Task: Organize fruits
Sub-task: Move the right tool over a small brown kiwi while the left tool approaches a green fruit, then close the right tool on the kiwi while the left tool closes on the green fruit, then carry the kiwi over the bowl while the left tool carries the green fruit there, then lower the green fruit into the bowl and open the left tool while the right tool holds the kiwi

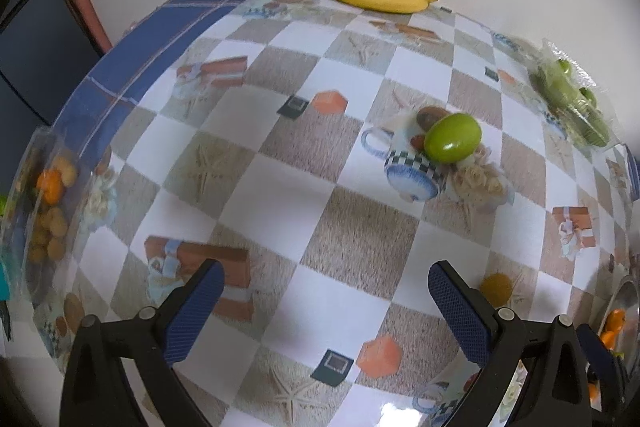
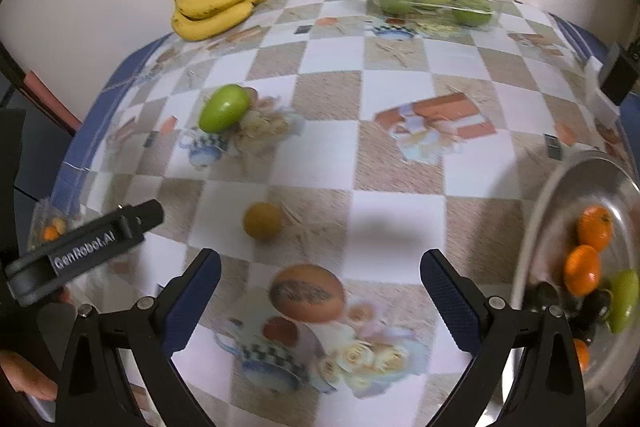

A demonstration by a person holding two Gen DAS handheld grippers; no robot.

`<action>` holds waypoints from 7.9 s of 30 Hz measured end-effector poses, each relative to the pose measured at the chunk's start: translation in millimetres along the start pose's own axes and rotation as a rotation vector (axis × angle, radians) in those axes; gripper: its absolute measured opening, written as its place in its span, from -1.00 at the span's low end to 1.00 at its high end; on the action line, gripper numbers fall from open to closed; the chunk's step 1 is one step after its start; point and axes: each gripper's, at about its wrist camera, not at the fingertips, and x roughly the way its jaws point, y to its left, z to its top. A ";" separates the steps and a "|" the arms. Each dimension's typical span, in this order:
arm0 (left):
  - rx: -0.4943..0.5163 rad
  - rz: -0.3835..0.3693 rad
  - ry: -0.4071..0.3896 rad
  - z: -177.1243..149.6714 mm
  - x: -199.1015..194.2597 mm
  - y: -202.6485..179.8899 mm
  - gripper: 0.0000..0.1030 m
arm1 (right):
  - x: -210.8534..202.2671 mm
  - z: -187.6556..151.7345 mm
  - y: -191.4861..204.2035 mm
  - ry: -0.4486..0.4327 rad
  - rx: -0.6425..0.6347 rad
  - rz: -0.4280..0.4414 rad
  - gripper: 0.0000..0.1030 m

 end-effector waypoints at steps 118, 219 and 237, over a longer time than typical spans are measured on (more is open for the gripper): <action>0.129 -0.162 -0.072 -1.2 -26.8 -67.0 -0.22 | -31.5 16.2 -30.4 -0.042 0.108 -0.013 -0.46; 0.354 -0.461 0.286 -124.0 -38.1 -177.5 -0.25 | -96.6 -62.2 -182.8 0.037 0.468 -0.184 -0.46; 0.317 -0.597 0.144 -107.1 -73.7 -179.1 -0.27 | -96.3 -62.9 -183.4 0.039 0.475 -0.182 -0.46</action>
